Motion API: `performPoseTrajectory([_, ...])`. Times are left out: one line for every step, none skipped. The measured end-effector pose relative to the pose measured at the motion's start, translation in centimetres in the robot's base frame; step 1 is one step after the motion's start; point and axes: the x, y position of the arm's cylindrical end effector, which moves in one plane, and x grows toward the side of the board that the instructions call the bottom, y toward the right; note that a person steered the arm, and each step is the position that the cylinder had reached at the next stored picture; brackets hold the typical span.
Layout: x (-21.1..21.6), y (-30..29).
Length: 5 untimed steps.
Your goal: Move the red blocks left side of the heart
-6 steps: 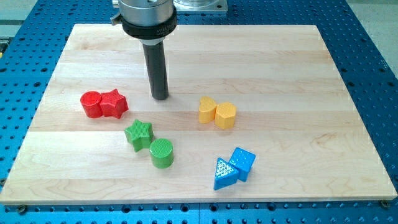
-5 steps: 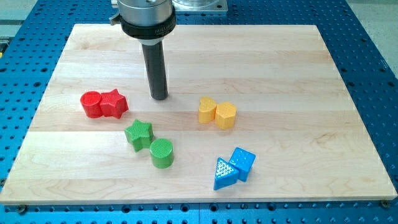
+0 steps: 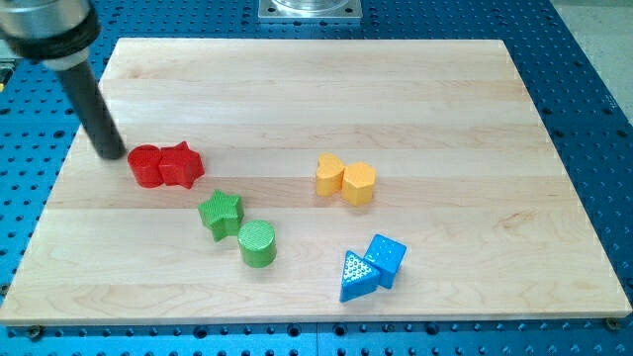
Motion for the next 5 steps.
performPoseTrajectory([1.7, 2.5])
performPoseTrajectory([1.7, 8.2])
performPoseTrajectory([1.7, 11.3])
performPoseTrajectory([1.8, 13.7])
performPoseTrajectory([1.7, 13.8])
